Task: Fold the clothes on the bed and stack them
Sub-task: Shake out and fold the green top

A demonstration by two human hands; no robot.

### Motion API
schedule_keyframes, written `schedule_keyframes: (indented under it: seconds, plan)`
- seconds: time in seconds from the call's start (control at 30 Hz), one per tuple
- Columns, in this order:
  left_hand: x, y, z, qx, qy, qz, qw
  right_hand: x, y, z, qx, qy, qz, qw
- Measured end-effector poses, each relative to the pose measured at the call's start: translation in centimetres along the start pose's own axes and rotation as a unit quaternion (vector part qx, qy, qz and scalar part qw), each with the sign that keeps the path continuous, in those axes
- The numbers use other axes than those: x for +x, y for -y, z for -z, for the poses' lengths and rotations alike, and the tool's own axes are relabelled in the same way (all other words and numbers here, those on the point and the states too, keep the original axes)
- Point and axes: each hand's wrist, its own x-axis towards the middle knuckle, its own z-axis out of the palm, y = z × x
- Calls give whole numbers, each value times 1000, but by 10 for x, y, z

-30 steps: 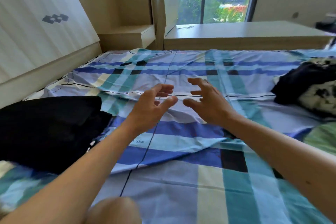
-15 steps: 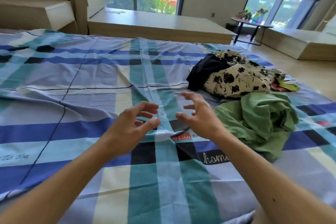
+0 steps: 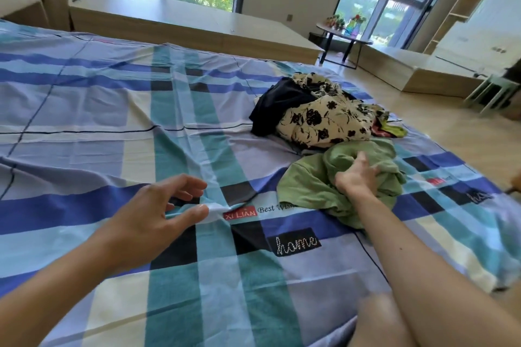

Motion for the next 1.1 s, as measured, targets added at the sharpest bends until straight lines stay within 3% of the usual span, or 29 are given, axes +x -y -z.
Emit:
schedule_keyframes:
  seconds: [0.1,0.2,0.37,0.43,0.47,0.53,0.6,0.67,0.77,0.83,0.97,1.1]
  plan:
    - [0,-5,-1,11,3,16,1000,-10,14,-1,91,-2,86,992]
    - [-2,-8,-2,2,1,40,999,-47,42,9,264,122,137,947]
    - [-11,-24,-8,-118,26,38,992,-166,86,21,388,394,304,776]
    - [-14,-28,-9,-176,-59,20,982,-197,97,22,403,485,348,694]
    - [-14,-28,-4,-181,-127,20,975,-205,103,25,413,505,351,671]
    - [-14,-28,10,-187,-210,28,959,-202,109,32,428,467,368,680]
    - [-14,-26,26,-245,-237,51,939,-186,105,30,387,365,419,736]
    - [-14,-24,39,-310,-246,91,914,-173,94,23,284,321,467,774]
    - [-16,-25,49,-389,-229,139,882,-174,77,4,134,360,501,776]
    - [-18,-25,56,-424,-194,161,870,-181,75,-10,100,320,529,780]
    - [-18,-24,71,-438,-161,175,867,-175,88,-16,221,273,499,792]
    - [-22,-15,95,-423,-170,176,873,-152,100,-2,428,256,395,771]
